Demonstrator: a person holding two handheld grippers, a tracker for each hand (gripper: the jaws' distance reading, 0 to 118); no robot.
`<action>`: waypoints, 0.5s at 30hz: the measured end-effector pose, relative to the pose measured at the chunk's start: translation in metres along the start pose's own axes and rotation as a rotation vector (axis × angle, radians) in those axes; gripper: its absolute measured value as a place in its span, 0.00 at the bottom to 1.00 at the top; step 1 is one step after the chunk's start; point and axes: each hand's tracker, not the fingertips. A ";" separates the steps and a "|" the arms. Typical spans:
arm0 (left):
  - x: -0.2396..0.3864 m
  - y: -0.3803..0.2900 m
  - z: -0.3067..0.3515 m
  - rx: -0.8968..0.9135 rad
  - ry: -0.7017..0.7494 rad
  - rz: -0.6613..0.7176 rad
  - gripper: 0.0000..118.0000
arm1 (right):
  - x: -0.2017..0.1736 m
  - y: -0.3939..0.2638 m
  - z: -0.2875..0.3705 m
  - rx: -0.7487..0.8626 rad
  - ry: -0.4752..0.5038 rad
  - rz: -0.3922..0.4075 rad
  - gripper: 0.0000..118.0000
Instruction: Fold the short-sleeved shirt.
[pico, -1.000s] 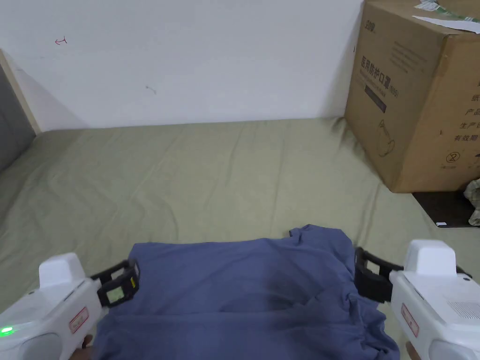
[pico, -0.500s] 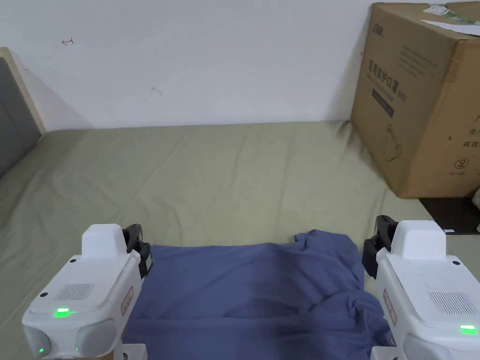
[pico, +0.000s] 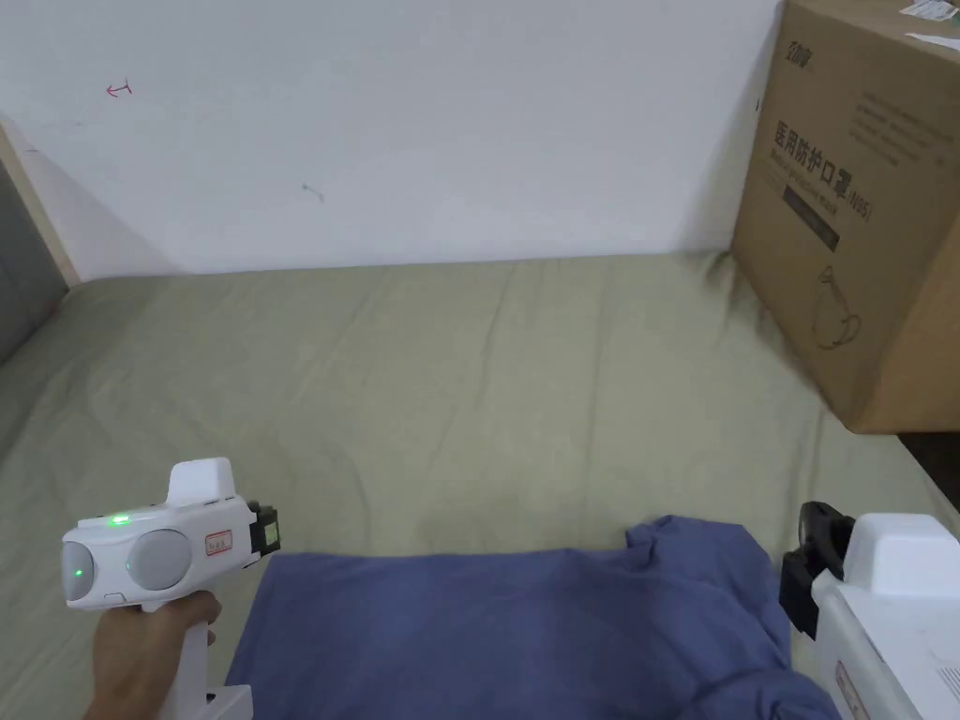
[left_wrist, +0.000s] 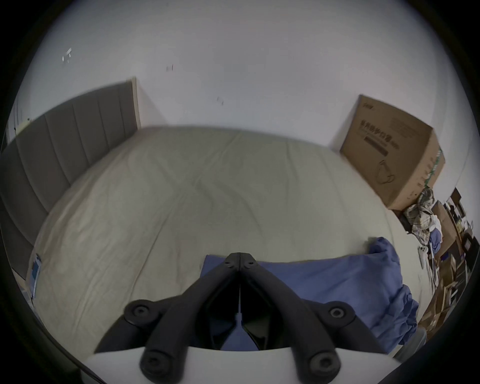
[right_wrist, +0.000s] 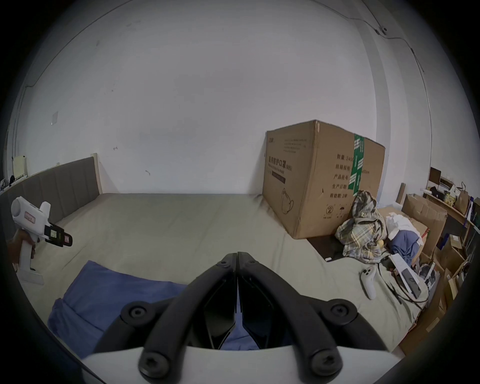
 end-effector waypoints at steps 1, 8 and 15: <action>-0.004 0.003 -0.015 -0.016 0.010 0.010 0.05 | 0.000 -0.002 -0.007 -0.009 -0.004 -0.002 0.00; -0.021 -0.005 -0.103 -0.211 0.094 -0.018 0.88 | 0.001 -0.020 -0.047 -0.088 -0.021 -0.001 0.00; -0.008 -0.021 -0.139 -0.306 0.098 -0.056 0.37 | 0.009 -0.031 -0.068 -0.142 -0.035 -0.010 0.00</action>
